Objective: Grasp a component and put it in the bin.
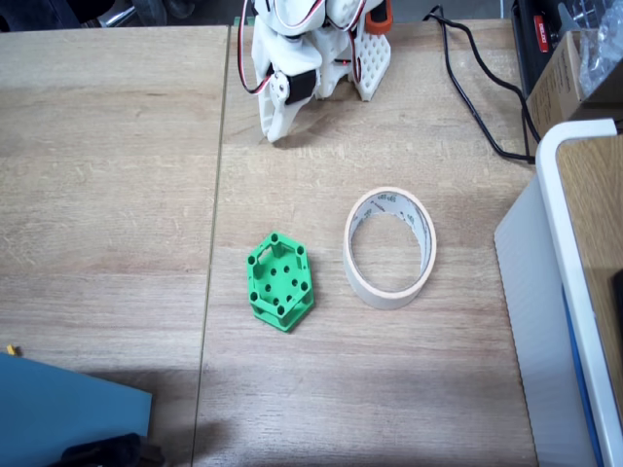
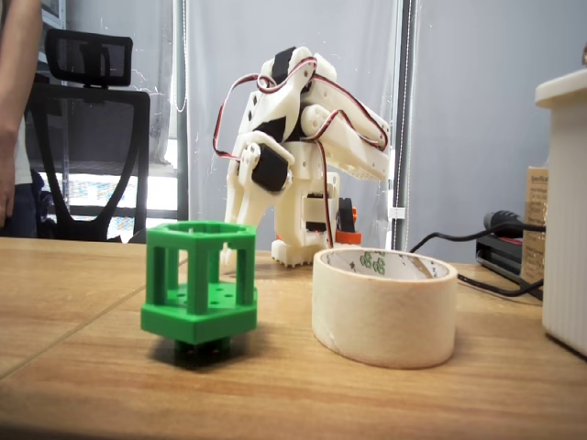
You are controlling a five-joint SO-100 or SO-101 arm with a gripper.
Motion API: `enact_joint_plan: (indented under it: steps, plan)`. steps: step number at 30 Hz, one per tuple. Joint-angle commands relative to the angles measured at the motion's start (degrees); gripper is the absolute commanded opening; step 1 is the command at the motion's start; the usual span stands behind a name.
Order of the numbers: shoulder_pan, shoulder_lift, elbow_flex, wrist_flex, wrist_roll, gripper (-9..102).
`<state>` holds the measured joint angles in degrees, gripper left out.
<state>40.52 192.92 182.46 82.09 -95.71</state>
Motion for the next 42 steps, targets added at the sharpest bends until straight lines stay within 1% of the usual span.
enact_joint_plan:
  steps: [1,42]
  plan:
    - [-0.70,0.09,0.44,2.72,0.62,0]
    - [-0.70,0.09,0.35,2.72,-0.18,0]
